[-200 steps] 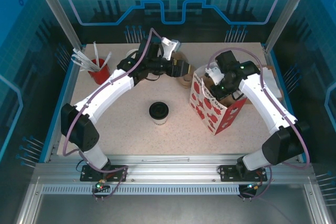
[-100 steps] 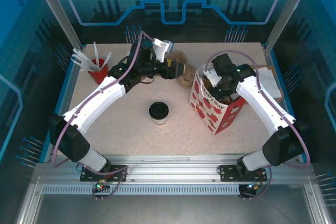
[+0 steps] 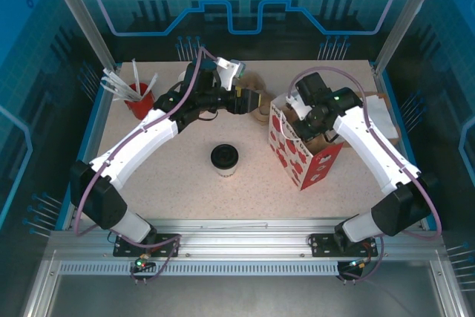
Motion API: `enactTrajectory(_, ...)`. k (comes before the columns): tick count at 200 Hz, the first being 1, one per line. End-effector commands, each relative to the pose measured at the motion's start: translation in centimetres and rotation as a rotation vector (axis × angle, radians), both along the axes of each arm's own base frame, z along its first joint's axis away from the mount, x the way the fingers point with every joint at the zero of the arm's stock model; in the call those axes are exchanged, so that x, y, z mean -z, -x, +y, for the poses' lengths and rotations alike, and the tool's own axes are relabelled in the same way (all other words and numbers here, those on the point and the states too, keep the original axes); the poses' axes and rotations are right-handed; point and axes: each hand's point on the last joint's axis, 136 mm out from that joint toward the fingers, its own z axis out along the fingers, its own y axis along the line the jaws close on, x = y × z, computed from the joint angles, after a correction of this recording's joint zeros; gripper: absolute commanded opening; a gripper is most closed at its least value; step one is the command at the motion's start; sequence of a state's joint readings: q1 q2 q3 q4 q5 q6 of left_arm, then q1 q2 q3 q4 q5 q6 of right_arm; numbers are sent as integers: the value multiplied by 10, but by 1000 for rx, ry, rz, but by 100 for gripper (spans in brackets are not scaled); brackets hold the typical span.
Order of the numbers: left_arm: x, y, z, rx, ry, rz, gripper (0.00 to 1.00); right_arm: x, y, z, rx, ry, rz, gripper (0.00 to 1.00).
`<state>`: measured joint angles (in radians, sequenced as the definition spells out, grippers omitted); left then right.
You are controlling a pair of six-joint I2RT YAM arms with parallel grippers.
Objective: Pack the takeout coffee
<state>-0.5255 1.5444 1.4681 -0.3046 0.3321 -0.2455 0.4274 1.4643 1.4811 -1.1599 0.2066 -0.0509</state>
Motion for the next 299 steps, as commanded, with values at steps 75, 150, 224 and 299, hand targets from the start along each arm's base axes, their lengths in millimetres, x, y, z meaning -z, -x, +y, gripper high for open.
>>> enactTrajectory(75,-6,1,8,-22,6,-20,70,19,2,0,23,80,38,19)
enactTrajectory(150,-2,0,7,-19,1,-8,70,31,1,-1,11,98,60,19)
enactTrajectory(224,1,3,10,-25,3,-4,70,53,-2,5,8,14,101,19)
enactTrajectory(299,5,8,12,-29,15,6,70,91,2,8,13,-32,145,21)
